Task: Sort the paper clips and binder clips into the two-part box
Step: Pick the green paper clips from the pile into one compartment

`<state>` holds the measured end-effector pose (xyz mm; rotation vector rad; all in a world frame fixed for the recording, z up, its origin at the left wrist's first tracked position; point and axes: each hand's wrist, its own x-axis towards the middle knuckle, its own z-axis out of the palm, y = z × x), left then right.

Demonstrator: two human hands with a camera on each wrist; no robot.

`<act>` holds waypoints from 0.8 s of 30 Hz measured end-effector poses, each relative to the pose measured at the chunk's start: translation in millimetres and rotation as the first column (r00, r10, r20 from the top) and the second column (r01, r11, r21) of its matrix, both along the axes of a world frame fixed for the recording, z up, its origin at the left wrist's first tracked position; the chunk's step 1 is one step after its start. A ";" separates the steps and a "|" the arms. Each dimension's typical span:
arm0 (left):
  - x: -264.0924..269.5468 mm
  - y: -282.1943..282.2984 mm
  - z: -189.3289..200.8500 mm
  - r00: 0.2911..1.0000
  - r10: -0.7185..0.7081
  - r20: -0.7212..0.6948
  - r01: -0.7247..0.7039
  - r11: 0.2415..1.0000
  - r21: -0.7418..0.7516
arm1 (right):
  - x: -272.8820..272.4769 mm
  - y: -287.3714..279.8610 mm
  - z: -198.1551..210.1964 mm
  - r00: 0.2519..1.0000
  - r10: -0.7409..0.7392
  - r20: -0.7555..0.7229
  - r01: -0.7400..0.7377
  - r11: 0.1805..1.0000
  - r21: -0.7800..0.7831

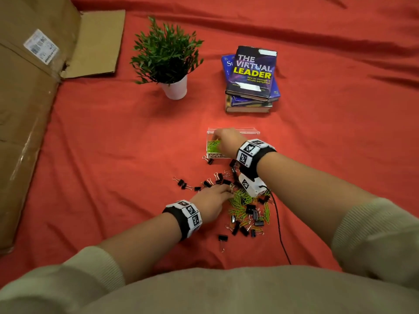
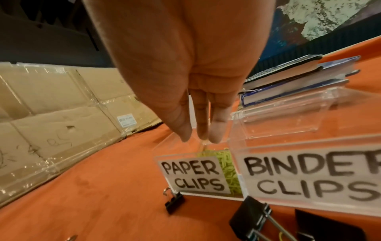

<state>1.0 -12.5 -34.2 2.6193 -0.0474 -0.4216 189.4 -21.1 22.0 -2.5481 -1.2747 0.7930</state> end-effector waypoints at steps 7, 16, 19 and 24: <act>8.0 5.8 -3.1 0.989 0.139 0.051 -0.136 0.989 -0.057 | -19.6 -74.2 9.5 0.986 -0.080 -0.148 0.098 0.988 0.120; 26.7 25.1 -4.4 0.934 0.356 0.025 -0.354 0.934 -0.059 | -41.2 -135.2 -31.4 0.994 -0.077 -0.073 0.068 0.990 -0.124; 25.4 31.8 -5.5 0.908 0.418 0.018 -0.416 0.907 -0.071 | -42.4 -132.4 -33.2 0.991 -0.125 -0.049 0.122 0.991 -0.056; 26.0 31.2 -8.2 0.916 0.400 0.003 -0.400 0.916 -0.028 | -56.0 -108.6 -37.1 0.997 -0.033 -0.076 0.035 0.999 0.023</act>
